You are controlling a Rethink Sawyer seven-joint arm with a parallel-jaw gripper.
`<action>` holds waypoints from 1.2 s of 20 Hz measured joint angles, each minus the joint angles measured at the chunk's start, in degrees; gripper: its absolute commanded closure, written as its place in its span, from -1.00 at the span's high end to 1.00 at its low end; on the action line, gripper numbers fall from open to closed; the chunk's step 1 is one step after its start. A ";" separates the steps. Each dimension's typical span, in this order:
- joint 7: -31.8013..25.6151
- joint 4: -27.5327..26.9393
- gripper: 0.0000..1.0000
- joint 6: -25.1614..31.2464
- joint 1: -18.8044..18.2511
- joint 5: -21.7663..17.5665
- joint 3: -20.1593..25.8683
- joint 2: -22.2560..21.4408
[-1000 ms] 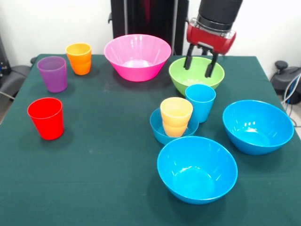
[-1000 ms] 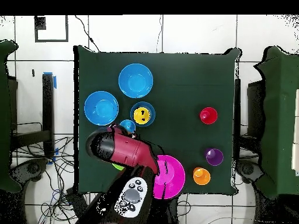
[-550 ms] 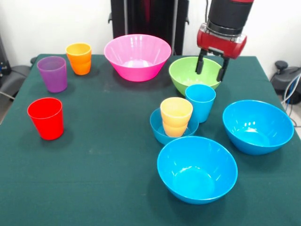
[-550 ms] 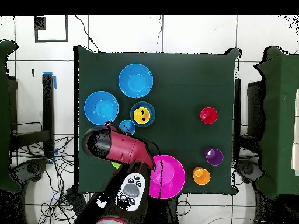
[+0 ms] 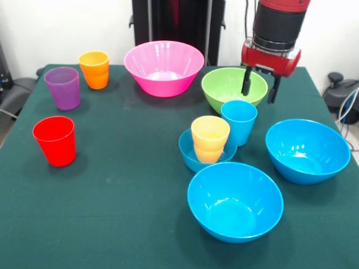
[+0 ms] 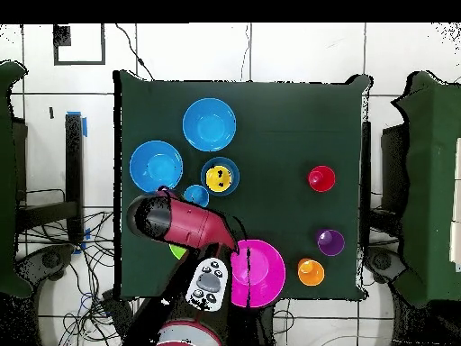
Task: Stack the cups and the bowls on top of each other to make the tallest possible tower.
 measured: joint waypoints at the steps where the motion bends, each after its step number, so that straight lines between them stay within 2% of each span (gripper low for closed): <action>1: 0.00 0.03 1.00 -0.38 -0.32 0.01 0.40 0.00; 8: 0.00 0.12 1.00 -4.88 -2.07 0.02 1.75 1.78; 15: 0.00 0.11 1.00 -12.92 -2.44 0.05 1.76 6.22; 24: 0.00 0.09 1.00 -14.94 -2.25 0.07 2.04 9.99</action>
